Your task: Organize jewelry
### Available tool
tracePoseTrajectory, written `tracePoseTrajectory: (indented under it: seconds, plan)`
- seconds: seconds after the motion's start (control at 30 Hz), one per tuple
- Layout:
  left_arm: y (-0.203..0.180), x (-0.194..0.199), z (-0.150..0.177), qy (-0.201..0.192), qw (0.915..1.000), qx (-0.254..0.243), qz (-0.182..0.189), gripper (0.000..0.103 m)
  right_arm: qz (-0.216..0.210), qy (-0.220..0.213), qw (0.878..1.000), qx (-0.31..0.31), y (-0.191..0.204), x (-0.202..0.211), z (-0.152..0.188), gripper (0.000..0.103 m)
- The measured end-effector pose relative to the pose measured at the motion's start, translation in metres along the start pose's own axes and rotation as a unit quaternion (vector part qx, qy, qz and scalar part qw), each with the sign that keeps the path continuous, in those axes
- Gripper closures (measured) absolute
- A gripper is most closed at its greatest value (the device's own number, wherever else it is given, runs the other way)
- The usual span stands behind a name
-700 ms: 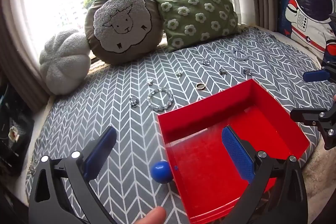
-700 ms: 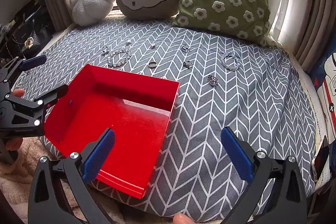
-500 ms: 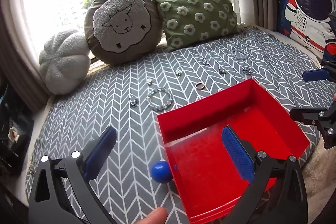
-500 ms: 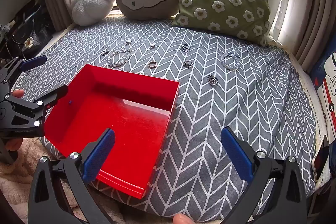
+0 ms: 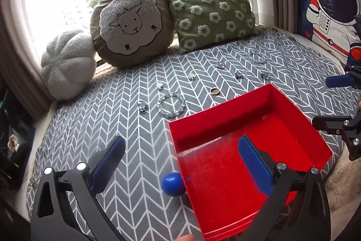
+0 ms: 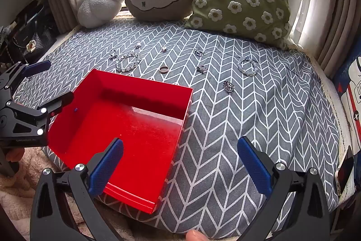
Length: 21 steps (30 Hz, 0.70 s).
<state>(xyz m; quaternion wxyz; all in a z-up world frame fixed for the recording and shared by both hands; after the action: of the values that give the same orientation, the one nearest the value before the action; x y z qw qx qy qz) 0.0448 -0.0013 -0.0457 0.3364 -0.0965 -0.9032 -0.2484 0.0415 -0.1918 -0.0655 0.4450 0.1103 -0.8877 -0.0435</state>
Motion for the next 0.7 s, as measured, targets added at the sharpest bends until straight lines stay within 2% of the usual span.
tracePoseTrajectory:
  seconds: [0.7]
  plan:
    - [0.0037,-0.0001,-0.0014,0.002,0.9999,0.009,0.013,0.007,0.0,0.0,1.0,0.0,0.0001,0.0005,0.0003,0.005]
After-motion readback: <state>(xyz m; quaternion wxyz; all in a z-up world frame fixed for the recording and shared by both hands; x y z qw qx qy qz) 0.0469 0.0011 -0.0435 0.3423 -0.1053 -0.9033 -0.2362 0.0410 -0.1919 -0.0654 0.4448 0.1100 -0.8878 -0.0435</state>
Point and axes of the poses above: each gripper's, at about its wrist camera, not at the fingertips, and x roughly against the way its jaws point, y to its left, z to its underside, the point moved 6 cm from there along -x, roughly the way its jaws point, and after that the axes turned 14 degrees about -x, right-handed, at the moved point
